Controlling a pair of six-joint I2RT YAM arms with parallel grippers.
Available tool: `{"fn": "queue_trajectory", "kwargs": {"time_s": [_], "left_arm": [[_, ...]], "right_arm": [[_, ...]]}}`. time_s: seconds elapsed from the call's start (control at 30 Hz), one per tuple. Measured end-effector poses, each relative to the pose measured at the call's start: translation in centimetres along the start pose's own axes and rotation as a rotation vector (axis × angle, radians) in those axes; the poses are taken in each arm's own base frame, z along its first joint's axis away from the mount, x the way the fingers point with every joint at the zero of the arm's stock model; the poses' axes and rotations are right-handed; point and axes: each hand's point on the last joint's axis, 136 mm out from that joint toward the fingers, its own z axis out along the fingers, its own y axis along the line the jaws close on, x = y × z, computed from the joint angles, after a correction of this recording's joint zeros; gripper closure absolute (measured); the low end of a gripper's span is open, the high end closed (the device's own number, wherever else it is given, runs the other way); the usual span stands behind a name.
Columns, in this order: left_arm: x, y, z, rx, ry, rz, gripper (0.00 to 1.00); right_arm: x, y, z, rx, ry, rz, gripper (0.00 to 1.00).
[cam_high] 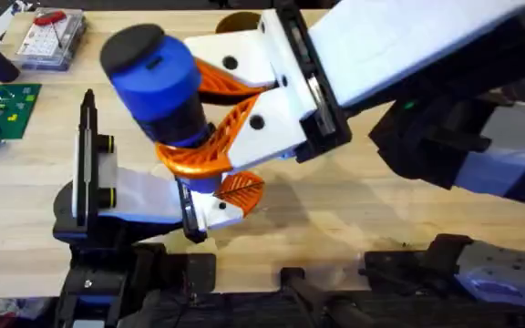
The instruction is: Pick up the gripper from the table and insert it into the empty holder that is missing its gripper. Then pick up a screw, insert it into the mounting hole, and use the screwdriver to tighten it. Finally, clean up the table by picking up the vegetable and placing it into the bucket.
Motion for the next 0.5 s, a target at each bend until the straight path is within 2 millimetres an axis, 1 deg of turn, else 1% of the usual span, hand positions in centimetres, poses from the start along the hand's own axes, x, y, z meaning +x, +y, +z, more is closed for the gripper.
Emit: {"fn": "queue_trajectory", "kwargs": {"time_s": [0.2,0.5], "left_arm": [[0.00,0.00,0.00,0.000,0.000,0.000,0.986],[0.00,0.00,0.00,0.000,0.000,0.000,0.986]], "right_arm": [[0.71,-0.34,-0.25,0.012,0.022,0.016,0.954],[0.81,-0.36,-0.28,0.013,0.024,-0.004,0.953]]}}
